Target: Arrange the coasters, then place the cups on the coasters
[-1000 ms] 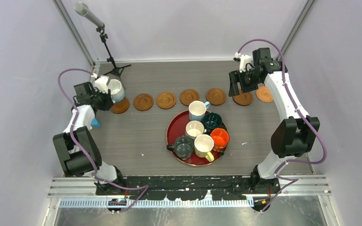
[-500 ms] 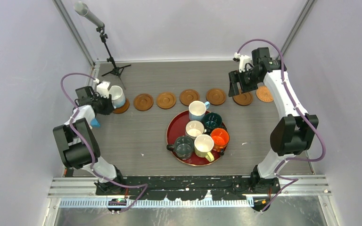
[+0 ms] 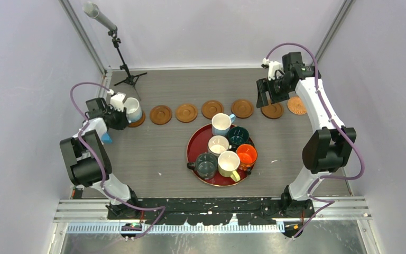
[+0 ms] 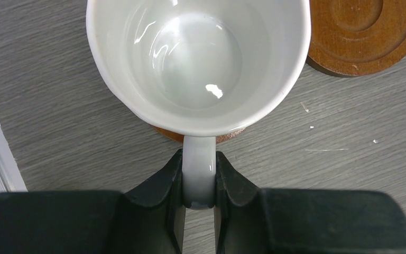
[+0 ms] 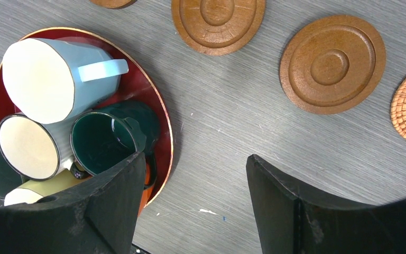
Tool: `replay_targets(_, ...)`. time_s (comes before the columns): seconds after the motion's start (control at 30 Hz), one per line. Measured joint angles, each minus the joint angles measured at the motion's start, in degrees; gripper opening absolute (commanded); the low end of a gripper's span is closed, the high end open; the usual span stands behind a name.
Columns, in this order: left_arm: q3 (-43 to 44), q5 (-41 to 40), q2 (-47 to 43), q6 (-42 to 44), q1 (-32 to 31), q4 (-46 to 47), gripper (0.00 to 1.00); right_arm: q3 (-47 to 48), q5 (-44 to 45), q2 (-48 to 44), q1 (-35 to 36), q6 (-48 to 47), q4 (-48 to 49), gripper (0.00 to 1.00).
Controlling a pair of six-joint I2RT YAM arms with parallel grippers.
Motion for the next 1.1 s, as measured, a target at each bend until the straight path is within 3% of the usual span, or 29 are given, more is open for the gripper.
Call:
replay_targets(0.33,-1.0,0.5,-1.0,4.7,0.3,-0.8,0.28,0.9,0.4,0.5,0.0,0.0,-0.3,0.74)
replay_targets(0.53,-1.2,0.4,-1.3,6.6,1.1,-2.5,0.56,1.1,0.4,0.9,0.0,0.0,-0.5,0.74)
replay_targets(0.77,-1.1,-0.2,-4.3,6.9,1.2,-6.4,0.69,1.2,0.4,1.2,0.0,0.0,-0.5,0.74)
replay_targets(0.9,2.0,-0.2,-9.0,7.3,1.5,-13.2,0.97,1.8,0.4,1.2,0.0,-0.1,-0.6,0.74)
replay_targets(1.1,13.7,1.0,-18.5,8.2,0.1,-24.3,1.0,3.8,0.4,1.2,0.0,-1.1,-0.8,0.77)
